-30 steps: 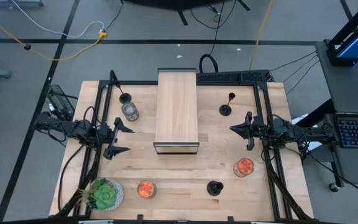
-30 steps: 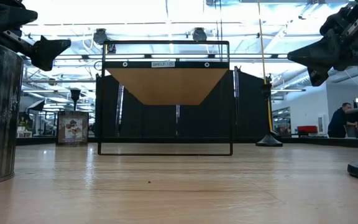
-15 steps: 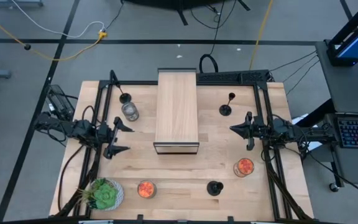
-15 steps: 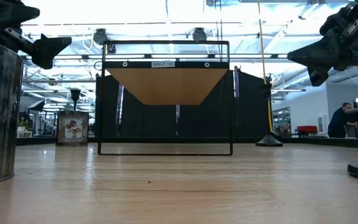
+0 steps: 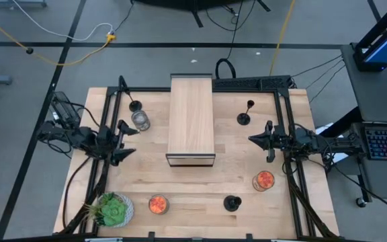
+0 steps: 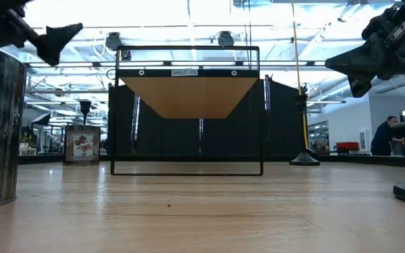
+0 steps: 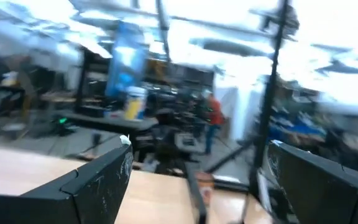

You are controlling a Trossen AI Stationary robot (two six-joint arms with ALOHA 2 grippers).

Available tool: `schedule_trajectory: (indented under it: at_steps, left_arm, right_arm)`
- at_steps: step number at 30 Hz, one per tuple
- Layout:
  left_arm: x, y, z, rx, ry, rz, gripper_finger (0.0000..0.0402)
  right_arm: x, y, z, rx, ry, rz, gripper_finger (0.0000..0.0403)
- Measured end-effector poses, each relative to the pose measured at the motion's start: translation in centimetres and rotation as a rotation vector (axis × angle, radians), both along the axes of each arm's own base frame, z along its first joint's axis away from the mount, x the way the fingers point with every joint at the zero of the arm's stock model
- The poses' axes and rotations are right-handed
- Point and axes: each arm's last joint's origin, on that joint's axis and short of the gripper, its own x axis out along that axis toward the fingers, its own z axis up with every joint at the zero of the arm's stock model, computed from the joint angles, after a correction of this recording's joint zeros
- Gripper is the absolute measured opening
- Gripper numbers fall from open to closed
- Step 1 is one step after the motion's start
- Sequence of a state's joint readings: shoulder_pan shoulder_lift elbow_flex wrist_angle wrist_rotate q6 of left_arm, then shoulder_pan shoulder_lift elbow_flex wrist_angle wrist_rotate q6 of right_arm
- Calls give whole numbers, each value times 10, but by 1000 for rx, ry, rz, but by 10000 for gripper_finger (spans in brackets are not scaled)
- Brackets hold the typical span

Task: Pick & Place candle stick holders
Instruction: Put the top left black candle holder on the shelf

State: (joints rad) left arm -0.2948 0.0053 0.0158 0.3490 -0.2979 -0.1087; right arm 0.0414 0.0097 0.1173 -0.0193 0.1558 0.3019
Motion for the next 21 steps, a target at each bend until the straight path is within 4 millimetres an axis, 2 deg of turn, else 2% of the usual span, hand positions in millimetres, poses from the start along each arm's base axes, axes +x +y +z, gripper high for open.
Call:
schedule_trajectory:
  at_steps: [6,11,15,21]
  left_arm:
    - [0,4,2,-164,34,81,379]
    - [4,3,20,-251,70,58,379]
    - [14,1,47,-240,159,106,379]
    - [40,-3,96,-235,368,204,379]
  right_arm:
    - [0,0,0,0,0,-1,0]
    - [0,0,0,0,0,0,0]
    - [0,0,0,0,0,-1,0]
    - [0,0,0,0,0,-1,0]
